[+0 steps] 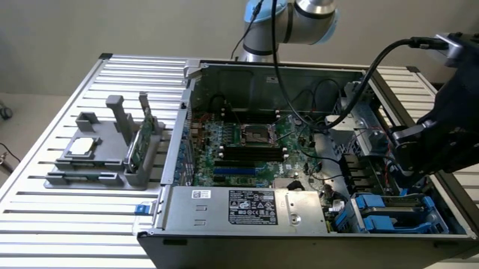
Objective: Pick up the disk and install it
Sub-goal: 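Insert the first disk wire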
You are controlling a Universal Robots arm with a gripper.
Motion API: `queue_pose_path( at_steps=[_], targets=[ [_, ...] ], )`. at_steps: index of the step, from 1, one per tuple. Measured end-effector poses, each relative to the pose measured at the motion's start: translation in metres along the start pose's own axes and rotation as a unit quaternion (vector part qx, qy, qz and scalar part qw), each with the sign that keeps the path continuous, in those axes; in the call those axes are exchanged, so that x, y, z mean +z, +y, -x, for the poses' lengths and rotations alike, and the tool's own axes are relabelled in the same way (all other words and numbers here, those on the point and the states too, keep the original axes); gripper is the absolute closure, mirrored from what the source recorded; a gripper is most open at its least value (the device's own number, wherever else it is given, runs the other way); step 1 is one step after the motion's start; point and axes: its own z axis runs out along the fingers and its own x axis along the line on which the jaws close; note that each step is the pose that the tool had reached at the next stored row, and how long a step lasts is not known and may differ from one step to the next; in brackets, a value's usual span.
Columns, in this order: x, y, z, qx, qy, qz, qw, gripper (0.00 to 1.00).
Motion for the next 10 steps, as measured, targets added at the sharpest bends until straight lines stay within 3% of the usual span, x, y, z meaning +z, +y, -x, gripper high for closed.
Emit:
queue_pose_path(
  at_steps=[5,10],
  targets=[
    [0.0000,0.0000,0.0000,0.036,-0.0009,0.0014,0.9994,0.89],
    [0.0000,0.0000,0.0000,0.072,-0.0018,0.0028,0.9974,0.89]
  ],
)
